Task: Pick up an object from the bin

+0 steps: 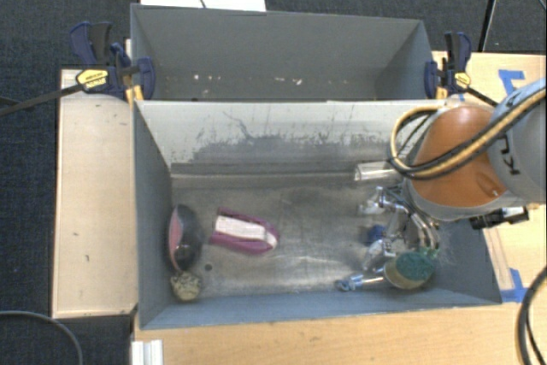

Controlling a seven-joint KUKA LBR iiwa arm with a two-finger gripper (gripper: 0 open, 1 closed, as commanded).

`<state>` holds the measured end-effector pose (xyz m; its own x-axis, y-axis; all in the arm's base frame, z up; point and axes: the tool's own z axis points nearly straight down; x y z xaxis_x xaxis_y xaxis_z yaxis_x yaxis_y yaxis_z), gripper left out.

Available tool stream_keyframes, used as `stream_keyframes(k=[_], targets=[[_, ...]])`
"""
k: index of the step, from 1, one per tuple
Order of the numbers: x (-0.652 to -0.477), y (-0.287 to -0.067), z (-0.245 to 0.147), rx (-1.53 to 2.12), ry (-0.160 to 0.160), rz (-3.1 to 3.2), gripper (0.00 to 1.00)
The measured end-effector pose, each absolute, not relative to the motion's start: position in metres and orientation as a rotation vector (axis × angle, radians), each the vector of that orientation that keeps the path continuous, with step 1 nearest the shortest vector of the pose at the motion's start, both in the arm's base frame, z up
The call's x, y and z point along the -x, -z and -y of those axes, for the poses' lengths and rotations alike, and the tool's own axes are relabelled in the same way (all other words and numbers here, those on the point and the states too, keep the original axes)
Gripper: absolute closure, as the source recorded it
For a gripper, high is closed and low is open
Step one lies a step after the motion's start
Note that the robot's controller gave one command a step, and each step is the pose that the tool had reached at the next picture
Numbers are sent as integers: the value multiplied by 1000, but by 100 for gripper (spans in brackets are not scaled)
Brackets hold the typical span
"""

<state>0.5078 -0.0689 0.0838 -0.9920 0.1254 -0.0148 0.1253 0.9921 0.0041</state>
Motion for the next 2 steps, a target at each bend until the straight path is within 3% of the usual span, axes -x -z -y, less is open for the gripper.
stream_keyframes(k=[1,2], targets=[[-557,-81,121,133,5,-3132,0],[-556,-82,120,135,2,-3135,100]])
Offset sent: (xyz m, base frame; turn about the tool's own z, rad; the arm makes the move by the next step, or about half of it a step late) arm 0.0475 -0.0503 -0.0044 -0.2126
